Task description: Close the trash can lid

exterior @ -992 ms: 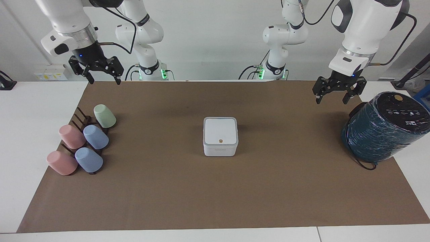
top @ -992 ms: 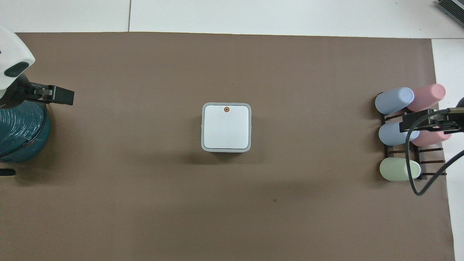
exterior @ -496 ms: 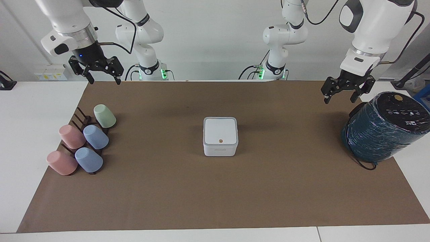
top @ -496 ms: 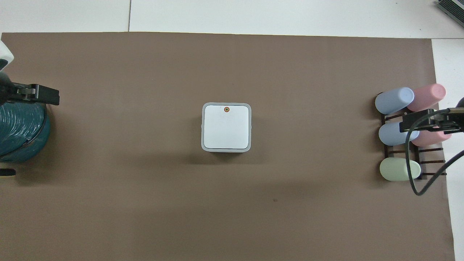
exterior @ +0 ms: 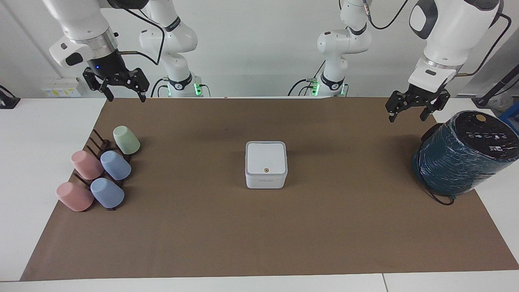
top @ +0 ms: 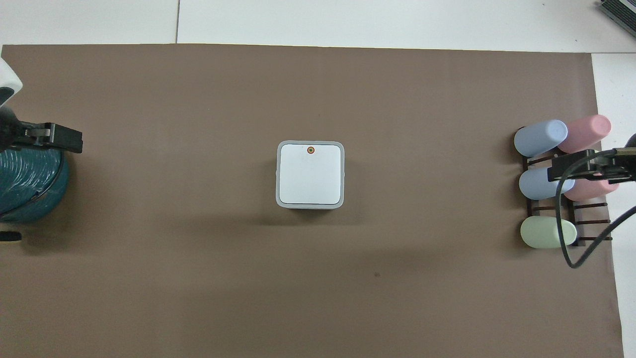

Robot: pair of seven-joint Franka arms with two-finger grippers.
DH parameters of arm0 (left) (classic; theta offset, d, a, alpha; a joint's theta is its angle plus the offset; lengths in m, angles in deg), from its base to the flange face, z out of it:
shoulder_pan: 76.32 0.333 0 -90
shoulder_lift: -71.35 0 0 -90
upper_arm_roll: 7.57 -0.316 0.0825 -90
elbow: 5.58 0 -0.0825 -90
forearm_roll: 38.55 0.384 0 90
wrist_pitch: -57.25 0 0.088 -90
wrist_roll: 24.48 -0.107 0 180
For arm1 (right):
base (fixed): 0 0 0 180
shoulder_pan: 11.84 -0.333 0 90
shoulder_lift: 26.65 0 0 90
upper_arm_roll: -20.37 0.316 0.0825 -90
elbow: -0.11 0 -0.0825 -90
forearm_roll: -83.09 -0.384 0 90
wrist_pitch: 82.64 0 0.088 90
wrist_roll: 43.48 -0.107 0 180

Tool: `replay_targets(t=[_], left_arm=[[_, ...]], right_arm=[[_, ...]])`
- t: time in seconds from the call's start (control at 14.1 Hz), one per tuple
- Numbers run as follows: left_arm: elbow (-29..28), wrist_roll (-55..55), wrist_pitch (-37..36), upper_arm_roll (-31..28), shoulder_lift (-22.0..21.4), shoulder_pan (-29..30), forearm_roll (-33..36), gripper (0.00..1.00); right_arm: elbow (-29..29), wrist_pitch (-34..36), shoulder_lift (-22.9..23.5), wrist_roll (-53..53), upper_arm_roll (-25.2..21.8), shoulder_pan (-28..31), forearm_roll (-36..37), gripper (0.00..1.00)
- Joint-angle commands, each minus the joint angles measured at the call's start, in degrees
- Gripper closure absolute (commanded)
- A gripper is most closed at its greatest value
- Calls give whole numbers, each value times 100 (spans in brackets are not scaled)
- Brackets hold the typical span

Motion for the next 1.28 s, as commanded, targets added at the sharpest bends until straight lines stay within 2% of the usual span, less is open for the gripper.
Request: replay_targets(t=[0.0,1.2], left_arm=[[-174,54,4,32,-170,60,-45,0],[-253,46,4,41,-196,60,-45,0]], right_arm=[[106,39,-117,119,9,31,-106,0],[106,39,-117,119,9,31,-114,0]])
